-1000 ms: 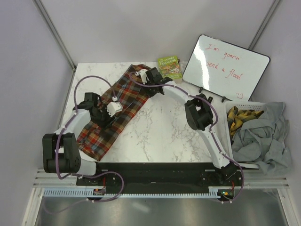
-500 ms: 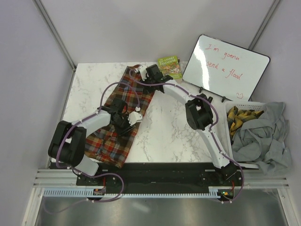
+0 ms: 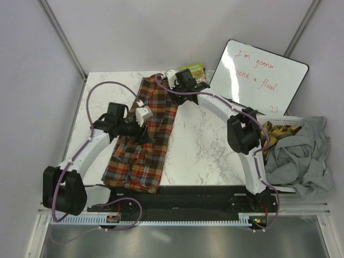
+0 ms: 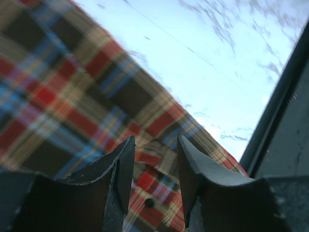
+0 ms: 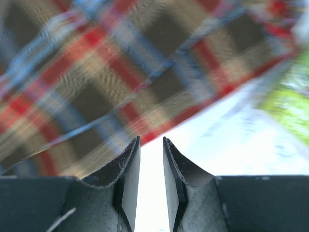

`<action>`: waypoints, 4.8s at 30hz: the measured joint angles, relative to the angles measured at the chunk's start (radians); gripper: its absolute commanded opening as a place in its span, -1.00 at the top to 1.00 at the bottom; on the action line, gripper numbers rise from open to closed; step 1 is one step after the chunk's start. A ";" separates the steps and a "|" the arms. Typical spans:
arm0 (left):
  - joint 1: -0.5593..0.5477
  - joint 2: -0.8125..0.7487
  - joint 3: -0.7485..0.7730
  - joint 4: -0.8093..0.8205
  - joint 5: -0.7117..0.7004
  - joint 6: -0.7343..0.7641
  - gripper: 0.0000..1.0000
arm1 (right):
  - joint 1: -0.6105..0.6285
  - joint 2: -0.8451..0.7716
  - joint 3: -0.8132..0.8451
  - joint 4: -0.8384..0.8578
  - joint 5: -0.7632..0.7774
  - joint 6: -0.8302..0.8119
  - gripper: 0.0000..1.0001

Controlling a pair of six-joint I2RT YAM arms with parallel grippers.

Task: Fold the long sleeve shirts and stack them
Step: Fold the shirt

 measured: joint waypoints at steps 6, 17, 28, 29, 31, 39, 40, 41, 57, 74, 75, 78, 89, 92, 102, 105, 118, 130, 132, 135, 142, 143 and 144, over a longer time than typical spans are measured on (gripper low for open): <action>0.315 -0.040 0.056 -0.010 0.057 -0.021 0.05 | 0.137 -0.009 -0.069 -0.025 -0.017 0.016 0.40; 0.553 0.005 0.033 -0.079 0.114 -0.027 0.06 | 0.168 0.168 0.033 -0.059 0.082 -0.085 0.50; 0.542 -0.020 0.015 -0.157 0.144 0.027 -0.34 | 0.117 0.229 0.128 -0.015 0.182 -0.313 -0.02; 0.540 -0.014 0.024 -0.178 0.140 0.076 -0.37 | 0.113 0.205 0.098 -0.012 0.171 -0.327 -0.09; 0.539 0.010 0.048 -0.241 0.132 0.194 -0.40 | 0.104 0.127 -0.010 -0.008 0.132 -0.370 -0.20; 0.539 0.126 0.092 -0.385 0.081 0.608 -0.14 | 0.121 -0.215 -0.231 -0.059 -0.070 -0.415 -0.03; 0.535 0.134 0.091 -0.393 0.071 0.660 -0.11 | 0.130 -0.240 -0.237 -0.063 -0.094 -0.402 -0.01; 0.530 0.137 0.086 -0.393 0.060 0.705 -0.07 | 0.138 -0.257 -0.245 -0.064 -0.117 -0.383 0.01; 0.211 0.105 -0.192 -0.268 -0.151 0.928 0.38 | 0.151 -0.105 -0.395 -0.087 -0.222 -0.207 0.24; 0.218 -0.187 0.039 -0.344 0.056 0.773 -0.84 | 0.106 -0.518 -0.514 -0.026 -0.249 -0.285 -0.96; 0.221 -0.225 0.058 -0.344 0.088 0.778 -0.85 | 0.108 -0.568 -0.525 -0.002 -0.260 -0.288 -0.96; 0.220 -0.332 0.059 -0.352 0.200 0.807 -0.99 | 0.114 -0.695 -0.537 0.094 -0.314 -0.300 -0.96; 0.301 -0.323 -0.202 -0.566 0.132 1.309 -0.48 | 0.345 -0.783 -1.059 0.065 -0.332 -0.816 -0.82; 0.345 -0.200 -0.201 -0.615 0.077 1.399 -0.48 | 0.415 -0.783 -1.208 0.057 -0.296 -0.926 -0.79; 0.427 -0.217 -0.357 -0.613 -0.036 1.477 -0.50 | 0.449 -0.742 -1.242 0.277 -0.249 -1.043 -0.39; 0.428 -0.216 -0.394 -0.577 -0.050 1.484 -0.54 | 0.450 -0.723 -1.251 0.311 -0.243 -1.067 -0.35; 0.428 -0.188 -0.432 -0.484 -0.031 1.489 0.45 | 0.453 -0.693 -1.290 0.420 -0.227 -1.117 0.63; 0.428 -0.509 -0.447 -0.674 0.020 1.497 0.96 | 0.565 -0.844 -1.337 0.402 -0.190 -0.959 1.00; 0.428 -0.567 -0.447 -0.698 0.026 1.503 0.96 | 0.575 -0.893 -1.346 0.399 -0.190 -0.938 1.00; 0.428 -0.578 -0.431 -0.707 0.048 1.507 0.96 | 0.575 -0.916 -1.349 0.390 -0.183 -0.919 1.00; 0.428 -0.431 -0.285 -0.709 0.121 1.508 0.97 | 0.550 -0.927 -1.353 0.370 -0.167 -0.864 1.00; 0.428 -0.422 -0.274 -0.704 0.127 1.507 0.97 | 0.542 -0.929 -1.353 0.369 -0.167 -0.861 1.00; 0.428 -0.418 -0.265 -0.697 0.137 1.508 0.96 | 0.523 -0.933 -1.350 0.362 -0.169 -0.856 1.00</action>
